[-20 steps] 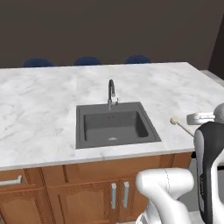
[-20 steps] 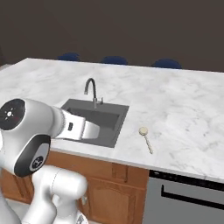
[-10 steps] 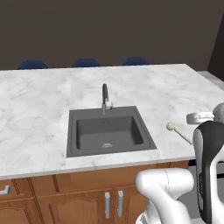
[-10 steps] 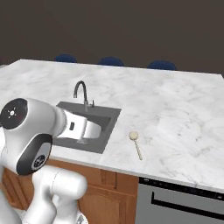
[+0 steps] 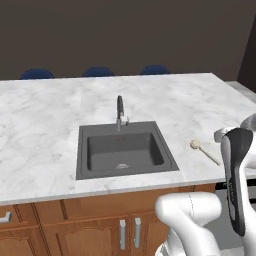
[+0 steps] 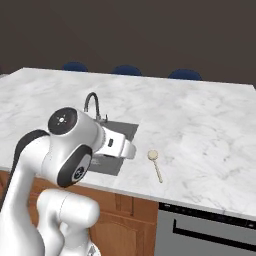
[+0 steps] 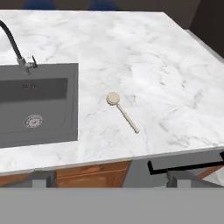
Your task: Grab the spray bottle from the cabinet, then place it next to the cutting board for sanitizing. Then grab the dish brush from the countertop next to the sink and place it next to the cutting board.
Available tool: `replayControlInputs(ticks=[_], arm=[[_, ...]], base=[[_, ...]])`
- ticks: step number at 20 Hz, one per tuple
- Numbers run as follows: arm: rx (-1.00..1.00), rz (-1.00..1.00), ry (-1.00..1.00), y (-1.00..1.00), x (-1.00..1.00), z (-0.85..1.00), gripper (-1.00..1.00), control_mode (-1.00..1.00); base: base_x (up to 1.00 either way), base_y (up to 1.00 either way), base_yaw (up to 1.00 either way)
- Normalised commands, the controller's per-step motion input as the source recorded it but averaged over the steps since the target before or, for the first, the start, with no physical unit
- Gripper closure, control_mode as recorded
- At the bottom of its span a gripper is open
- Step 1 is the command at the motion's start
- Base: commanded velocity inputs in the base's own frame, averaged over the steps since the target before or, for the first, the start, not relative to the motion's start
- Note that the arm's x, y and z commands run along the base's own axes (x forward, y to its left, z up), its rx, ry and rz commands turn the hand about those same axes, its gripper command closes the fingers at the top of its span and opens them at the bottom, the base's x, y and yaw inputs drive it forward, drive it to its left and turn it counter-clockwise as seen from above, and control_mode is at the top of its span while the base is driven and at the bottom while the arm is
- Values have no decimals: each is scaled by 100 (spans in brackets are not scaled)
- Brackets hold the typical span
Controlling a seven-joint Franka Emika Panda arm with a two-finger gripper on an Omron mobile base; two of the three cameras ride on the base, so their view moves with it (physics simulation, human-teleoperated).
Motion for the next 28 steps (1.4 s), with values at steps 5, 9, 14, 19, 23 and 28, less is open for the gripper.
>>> replayControlInputs(ticks=[5, 9, 14, 19, 23, 28], arm=[[0, 0, 12, -39, 28, -46, -100, -100], [0, 4, 28, -36, 55, -65, -100, -100], [0, 9, 24, -28, 58, -65, -100, -100], [5, 13, 13, -29, 64, -52, -100, -100], [6, 15, 10, -27, 65, -42, -100, -100], [0, 9, 9, -14, 59, -23, -100, -100]], base=[[0, 0, 0], [0, 0, 0], [0, 0, 0], [0, 0, 0], [0, 0, 0], [0, 0, 0]])
